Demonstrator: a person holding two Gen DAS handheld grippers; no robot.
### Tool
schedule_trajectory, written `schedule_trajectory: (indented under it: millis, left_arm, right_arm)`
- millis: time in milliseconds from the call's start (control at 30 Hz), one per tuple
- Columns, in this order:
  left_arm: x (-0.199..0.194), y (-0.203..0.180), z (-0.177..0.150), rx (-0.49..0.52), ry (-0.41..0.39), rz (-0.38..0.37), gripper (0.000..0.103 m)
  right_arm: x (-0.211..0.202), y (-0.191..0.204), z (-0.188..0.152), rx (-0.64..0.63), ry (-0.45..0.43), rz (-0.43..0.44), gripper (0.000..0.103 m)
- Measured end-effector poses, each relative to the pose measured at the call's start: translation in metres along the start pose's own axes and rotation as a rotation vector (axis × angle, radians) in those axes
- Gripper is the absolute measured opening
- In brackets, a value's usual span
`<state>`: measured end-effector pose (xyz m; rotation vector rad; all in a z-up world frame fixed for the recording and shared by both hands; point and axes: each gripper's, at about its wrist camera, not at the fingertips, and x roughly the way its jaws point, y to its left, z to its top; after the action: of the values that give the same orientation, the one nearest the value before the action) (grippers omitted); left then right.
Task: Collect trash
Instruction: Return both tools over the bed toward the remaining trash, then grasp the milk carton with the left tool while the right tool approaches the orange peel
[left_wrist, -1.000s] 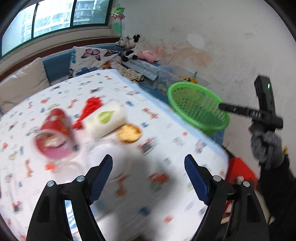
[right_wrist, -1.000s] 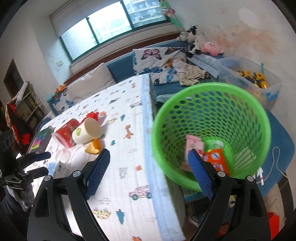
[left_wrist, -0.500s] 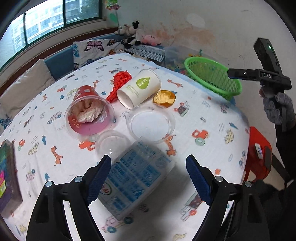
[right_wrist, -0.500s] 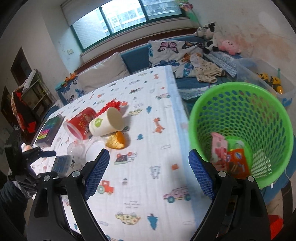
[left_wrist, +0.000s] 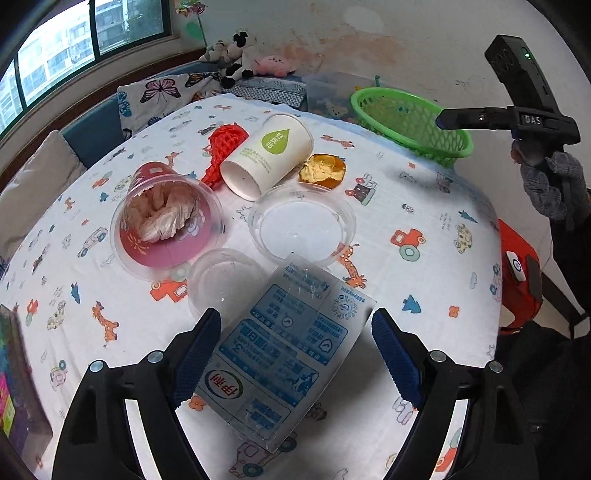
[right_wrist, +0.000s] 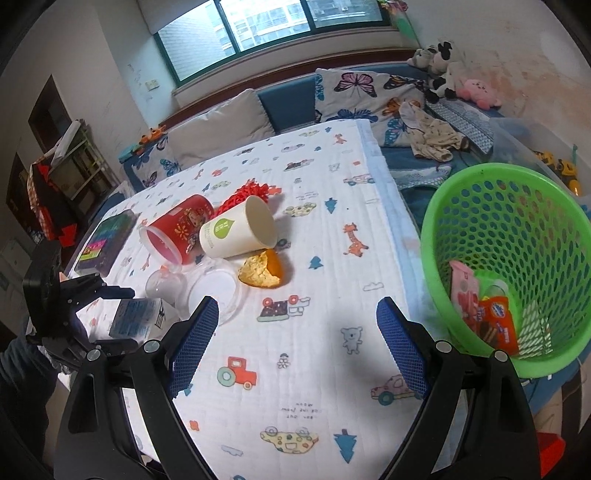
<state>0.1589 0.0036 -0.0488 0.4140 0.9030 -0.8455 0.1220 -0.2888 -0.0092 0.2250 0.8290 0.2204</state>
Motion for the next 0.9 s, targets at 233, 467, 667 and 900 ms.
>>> schedule_trajectory:
  millis: [233, 467, 667, 900]
  left_arm:
    - [-0.004, -0.012, -0.006, 0.037, 0.026, -0.037, 0.081]
    - [-0.002, -0.011, 0.0, 0.054, 0.026, -0.026, 0.081]
    - [0.0, 0.002, 0.005, 0.046, 0.035, -0.026, 0.081]
    - [0.008, 0.004, -0.002, 0.031, 0.067, -0.065, 0.082]
  right_arm:
    - [0.005, 0.005, 0.001, -0.007, 0.006, 0.011, 0.087]
    - [0.006, 0.008, -0.001, -0.017, 0.012, 0.018, 0.087]
    - [0.005, 0.007, -0.001, -0.014, 0.014, 0.019, 0.087]
    - [0.01, 0.01, -0.002, -0.024, 0.027, 0.025, 0.087]
